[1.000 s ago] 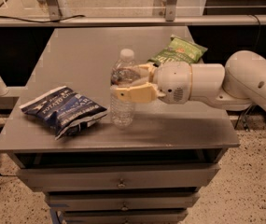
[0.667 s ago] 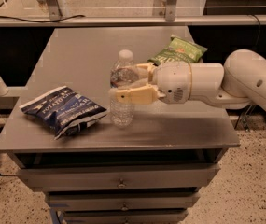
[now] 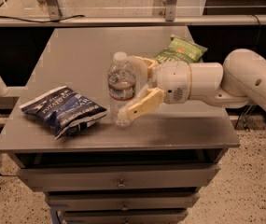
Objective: Move water bottle near blue chip bag
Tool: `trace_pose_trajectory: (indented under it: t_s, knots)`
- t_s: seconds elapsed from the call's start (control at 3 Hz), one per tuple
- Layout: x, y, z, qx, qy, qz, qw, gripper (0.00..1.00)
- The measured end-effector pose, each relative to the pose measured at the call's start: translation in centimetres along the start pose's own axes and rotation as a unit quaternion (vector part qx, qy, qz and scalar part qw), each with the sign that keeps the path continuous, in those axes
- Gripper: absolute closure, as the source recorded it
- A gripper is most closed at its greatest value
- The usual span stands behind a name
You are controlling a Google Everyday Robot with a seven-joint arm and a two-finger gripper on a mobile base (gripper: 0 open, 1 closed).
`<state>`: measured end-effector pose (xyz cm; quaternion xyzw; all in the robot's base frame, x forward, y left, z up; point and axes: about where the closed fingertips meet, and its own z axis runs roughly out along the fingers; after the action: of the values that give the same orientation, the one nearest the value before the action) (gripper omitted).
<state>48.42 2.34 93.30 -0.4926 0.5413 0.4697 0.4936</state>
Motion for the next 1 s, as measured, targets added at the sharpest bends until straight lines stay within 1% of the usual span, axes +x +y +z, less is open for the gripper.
trace_pose_trajectory:
  t_s: [0.33,0.67,1.0]
  knots:
    - [-0.6,-0.8,-1.3,0.011,0.008,-0.01,0.9998,0.0]
    - [-1.6,-2.1,-4.1,0.028,0.027,-0.025,0.9989,0.0]
    - [-3.3,-3.2,-8.4,0.053,0.055,-0.042,0.9962,0.0]
